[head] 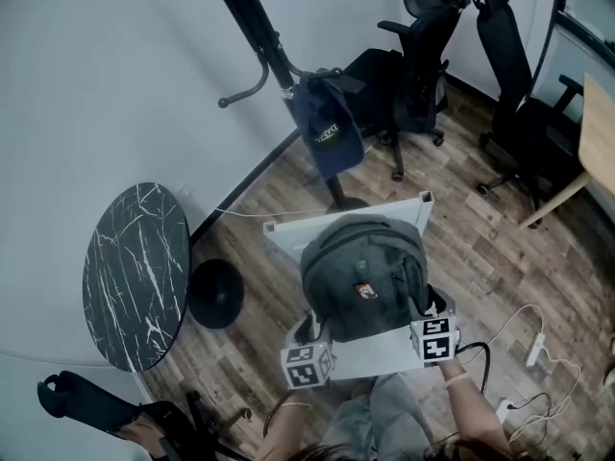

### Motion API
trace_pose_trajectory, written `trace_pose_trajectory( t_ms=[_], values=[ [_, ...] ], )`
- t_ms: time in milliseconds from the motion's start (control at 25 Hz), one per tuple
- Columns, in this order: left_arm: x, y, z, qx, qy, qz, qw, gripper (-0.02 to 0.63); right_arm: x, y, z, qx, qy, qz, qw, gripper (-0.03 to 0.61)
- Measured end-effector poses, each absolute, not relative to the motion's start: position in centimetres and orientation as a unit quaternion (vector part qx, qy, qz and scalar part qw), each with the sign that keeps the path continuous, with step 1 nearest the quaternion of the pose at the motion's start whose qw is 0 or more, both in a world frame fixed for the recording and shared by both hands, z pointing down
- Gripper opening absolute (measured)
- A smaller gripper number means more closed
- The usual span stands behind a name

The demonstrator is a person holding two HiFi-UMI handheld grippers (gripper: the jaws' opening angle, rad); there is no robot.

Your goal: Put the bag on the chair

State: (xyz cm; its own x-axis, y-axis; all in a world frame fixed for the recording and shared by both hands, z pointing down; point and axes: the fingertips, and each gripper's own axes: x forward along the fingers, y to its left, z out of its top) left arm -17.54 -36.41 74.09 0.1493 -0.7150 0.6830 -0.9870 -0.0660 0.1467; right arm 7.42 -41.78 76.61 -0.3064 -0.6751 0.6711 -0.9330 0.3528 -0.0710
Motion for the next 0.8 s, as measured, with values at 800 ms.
trace_pose_trajectory(
  t_ms=[800],
  values=[
    [-18.1,-30.3,65.4,0.734,-0.61,0.195,0.226,0.021,4.1,-35.4,68.1,0.563,-0.774,0.196,0.215,0.175]
  ],
)
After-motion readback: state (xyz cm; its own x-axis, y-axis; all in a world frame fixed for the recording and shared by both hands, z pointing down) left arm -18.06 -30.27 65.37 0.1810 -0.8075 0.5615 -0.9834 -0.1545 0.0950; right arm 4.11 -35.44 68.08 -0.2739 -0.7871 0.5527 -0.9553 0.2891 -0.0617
